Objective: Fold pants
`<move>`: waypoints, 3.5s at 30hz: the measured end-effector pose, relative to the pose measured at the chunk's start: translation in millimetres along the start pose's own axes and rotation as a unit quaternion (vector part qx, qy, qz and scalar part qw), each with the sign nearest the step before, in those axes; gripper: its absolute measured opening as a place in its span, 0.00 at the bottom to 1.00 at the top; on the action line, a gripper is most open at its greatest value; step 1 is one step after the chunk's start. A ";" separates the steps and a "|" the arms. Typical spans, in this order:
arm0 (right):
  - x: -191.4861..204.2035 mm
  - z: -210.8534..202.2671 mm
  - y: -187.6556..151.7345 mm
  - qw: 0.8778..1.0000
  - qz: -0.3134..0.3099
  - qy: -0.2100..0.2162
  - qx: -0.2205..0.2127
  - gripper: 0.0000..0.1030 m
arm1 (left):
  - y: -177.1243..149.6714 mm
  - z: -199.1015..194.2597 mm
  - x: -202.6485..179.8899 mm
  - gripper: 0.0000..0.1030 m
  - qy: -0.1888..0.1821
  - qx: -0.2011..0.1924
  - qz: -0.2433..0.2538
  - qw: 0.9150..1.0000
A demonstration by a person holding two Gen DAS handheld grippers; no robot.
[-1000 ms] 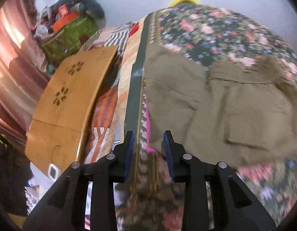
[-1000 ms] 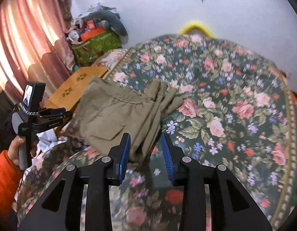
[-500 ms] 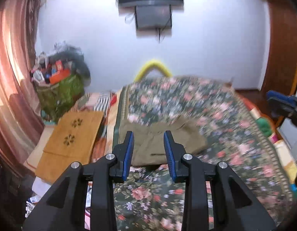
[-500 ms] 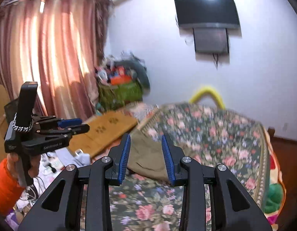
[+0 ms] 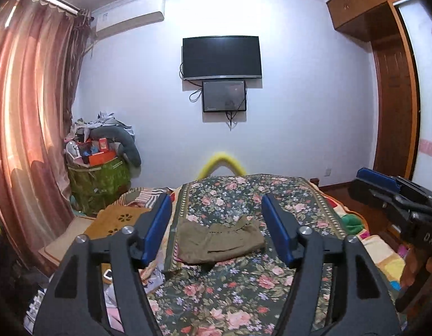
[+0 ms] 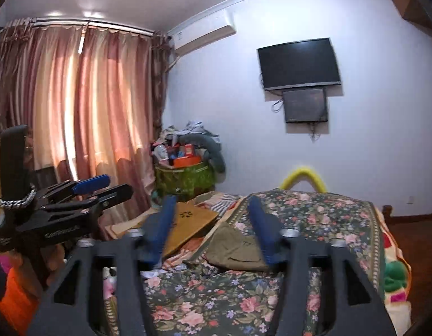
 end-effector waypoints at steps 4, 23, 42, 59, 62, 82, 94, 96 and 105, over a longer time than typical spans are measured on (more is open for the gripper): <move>2.4 -6.6 -0.8 1.000 -0.004 -0.026 0.004 0.83 | -4.5 -8.6 3.3 0.83 -0.006 0.002 -0.019 1.000; 10.9 -28.9 -5.1 0.998 0.001 -0.057 0.005 1.00 | -11.8 -25.1 4.4 0.98 -0.010 -0.002 -0.039 0.999; 12.0 -29.3 -6.5 0.998 0.004 -0.054 0.010 1.00 | -17.1 -19.1 1.6 1.00 -0.006 0.006 -0.036 0.999; 12.0 -31.6 -5.5 0.998 0.009 -0.058 0.013 1.00 | -20.5 -14.1 4.3 1.00 -0.015 0.011 -0.032 0.999; 11.4 -31.2 -5.3 0.998 0.010 -0.059 0.014 1.00 | -20.2 -13.8 4.5 1.00 -0.015 0.011 -0.032 0.999; 5.3 -34.3 -6.2 0.998 0.017 -0.066 0.012 1.00 | -21.8 -10.0 2.4 1.00 -0.019 0.015 -0.031 0.999; 3.4 -37.6 -4.4 0.997 0.019 -0.069 0.007 1.00 | -21.8 -9.4 -1.4 1.00 -0.033 0.021 -0.018 0.999; 3.2 -38.4 -4.2 0.997 0.020 -0.070 0.006 1.00 | -22.8 -9.1 -2.2 1.00 -0.038 0.025 -0.016 0.999; 3.1 -39.9 -5.3 0.997 0.022 -0.076 0.006 1.00 | -22.8 -8.1 -2.5 1.00 -0.040 0.030 -0.012 0.999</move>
Point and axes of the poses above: each gripper's, at about its wrist camera, not at the fingertips, and z roughly the way its jaws point, x to its left, y to its top, the point moved 3 cm from there along z, roughly the way its jaws point, and after that the axes turned 10 degrees about -z, right-handed, at the moved point
